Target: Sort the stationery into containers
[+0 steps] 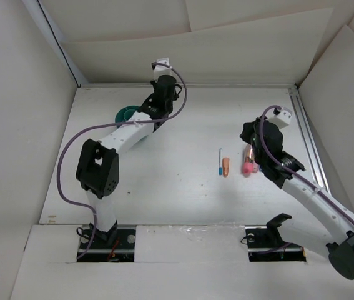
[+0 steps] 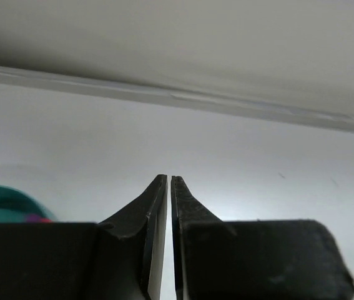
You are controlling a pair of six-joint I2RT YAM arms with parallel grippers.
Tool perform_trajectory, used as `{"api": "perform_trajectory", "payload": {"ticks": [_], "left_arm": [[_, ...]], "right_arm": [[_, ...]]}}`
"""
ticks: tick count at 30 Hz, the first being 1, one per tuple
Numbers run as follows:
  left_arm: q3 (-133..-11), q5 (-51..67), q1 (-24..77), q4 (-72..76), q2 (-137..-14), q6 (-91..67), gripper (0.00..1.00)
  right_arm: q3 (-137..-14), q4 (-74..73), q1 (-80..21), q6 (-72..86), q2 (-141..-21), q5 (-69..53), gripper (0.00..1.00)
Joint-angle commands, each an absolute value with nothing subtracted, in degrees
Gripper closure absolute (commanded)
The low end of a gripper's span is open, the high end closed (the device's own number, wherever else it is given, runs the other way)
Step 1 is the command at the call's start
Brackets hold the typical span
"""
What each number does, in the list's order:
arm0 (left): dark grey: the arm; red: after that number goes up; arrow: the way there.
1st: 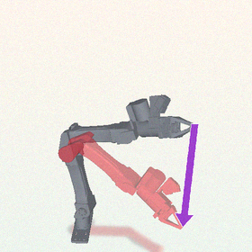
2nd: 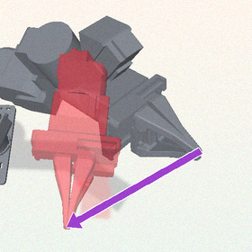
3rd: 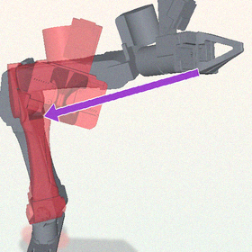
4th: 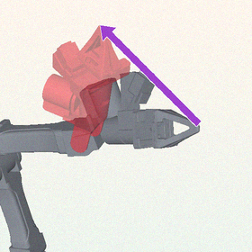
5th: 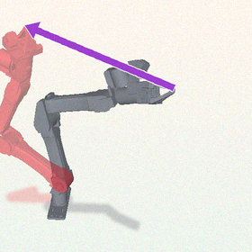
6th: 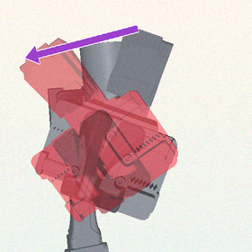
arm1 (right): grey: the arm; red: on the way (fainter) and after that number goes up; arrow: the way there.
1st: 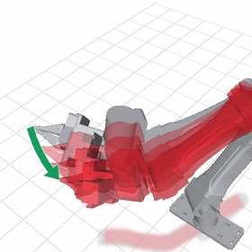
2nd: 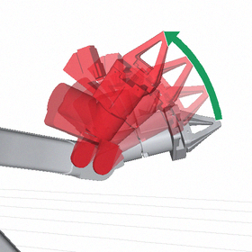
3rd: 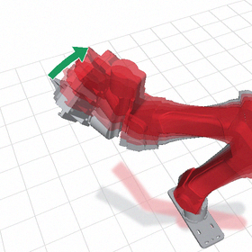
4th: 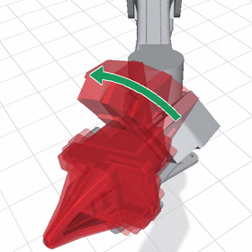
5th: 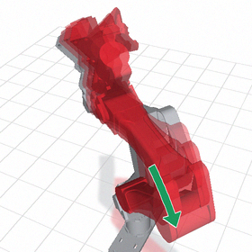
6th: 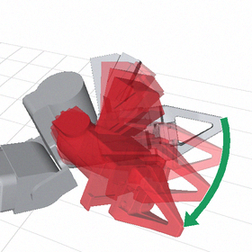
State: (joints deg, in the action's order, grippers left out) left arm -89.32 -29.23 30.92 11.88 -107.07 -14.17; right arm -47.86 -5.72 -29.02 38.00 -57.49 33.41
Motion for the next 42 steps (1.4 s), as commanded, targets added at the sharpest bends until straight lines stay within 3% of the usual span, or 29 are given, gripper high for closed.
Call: {"api": "perform_trajectory", "payload": {"ticks": [1,7,11,13,16,21,26,42], "left_arm": [[-90.79,-17.76,35.23,1.06,-104.67,-23.47,0.97],[-93.08,-9.78,45.17,-7.02,-110.65,-28.99,1.0],[-91.15,-5.98,48.95,-6.33,-113.99,-31.63,1.0],[-91.14,-5.98,50.01,-6.33,-116.1,-32.17,1.0],[-92.72,-5.27,50.01,-6.33,-118.9,-33.74,0.92],[-95.27,-6.4,51.06,-7.47,-121.73,-33.75,0.84],[-98.78,-8.0,52.73,-8.87,-125.32,-33.22,0.72],[-102.66,-12.48,53.35,-11.25,-130.78,-32.7,0.72]], "right_arm": [[-49.13,-4.48,-28.04,38.23,-57.22,34.1,1.0],[-49.74,-6.93,-28.04,39.37,-55.38,36.73,0.99],[-49.75,-7.56,-28.04,39.37,-53.18,37.53,0.91],[-49.75,-7.56,-28.04,39.9,-52.56,37.53,0.81],[-49.75,-7.56,-28.04,39.9,-51.95,37.53,0.72],[-49.75,-8.09,-27.51,39.9,-50.8,37.53,0.65],[-49.22,-8.09,-27.51,39.9,-50.27,36.92,0.65],[-49.22,-8.09,-27.51,39.9,-50.27,35.86,0.64]]}}
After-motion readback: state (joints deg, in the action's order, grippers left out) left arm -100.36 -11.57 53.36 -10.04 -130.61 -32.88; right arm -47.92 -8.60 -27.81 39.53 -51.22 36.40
